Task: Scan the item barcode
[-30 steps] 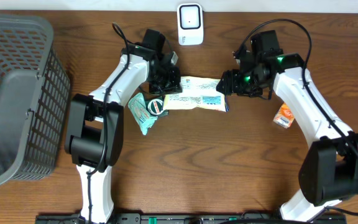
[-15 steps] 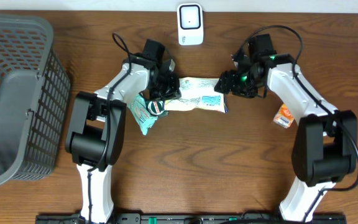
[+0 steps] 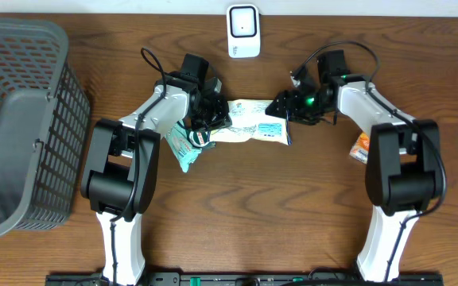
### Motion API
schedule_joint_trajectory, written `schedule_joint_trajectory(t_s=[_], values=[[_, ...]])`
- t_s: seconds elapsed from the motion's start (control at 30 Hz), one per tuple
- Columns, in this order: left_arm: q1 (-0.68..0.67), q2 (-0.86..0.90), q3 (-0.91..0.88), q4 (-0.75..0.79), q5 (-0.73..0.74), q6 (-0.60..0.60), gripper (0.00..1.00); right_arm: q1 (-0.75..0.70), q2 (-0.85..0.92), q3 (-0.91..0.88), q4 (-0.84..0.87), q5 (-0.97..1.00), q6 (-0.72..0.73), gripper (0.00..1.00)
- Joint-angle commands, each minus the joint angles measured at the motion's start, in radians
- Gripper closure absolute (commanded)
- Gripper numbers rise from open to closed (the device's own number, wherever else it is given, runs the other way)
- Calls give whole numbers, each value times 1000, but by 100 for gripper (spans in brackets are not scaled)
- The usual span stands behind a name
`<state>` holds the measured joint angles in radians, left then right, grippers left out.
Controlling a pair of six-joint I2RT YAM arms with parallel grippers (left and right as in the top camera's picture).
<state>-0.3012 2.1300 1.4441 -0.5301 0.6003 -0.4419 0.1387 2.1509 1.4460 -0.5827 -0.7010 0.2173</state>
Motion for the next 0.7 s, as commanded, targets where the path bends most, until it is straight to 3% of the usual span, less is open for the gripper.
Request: schedule_joint_trajectory(t_s=[0.0,0.13,0.33,0.4,0.6,0.67], values=[[-8,61,-66,-48,-74,-9,93,5,67,11,43,-166,-17,26],[-8,61,-66,-47,-74,-8,93,23,109,11,80,-196,-12,35],[-8,61,-66,-47,-74,-8,92,50,123,11,79,-196,-12,56],[-8,61,-66,-47,-74,-8,93,50,123,11,79,-196,-11,69],[-1,24,-36,-72,-59,2,93,29,119,11,65,-205,-5,97],[7,-15,-27,-82,-59,15,93,19,116,11,61,-227,-7,99]])
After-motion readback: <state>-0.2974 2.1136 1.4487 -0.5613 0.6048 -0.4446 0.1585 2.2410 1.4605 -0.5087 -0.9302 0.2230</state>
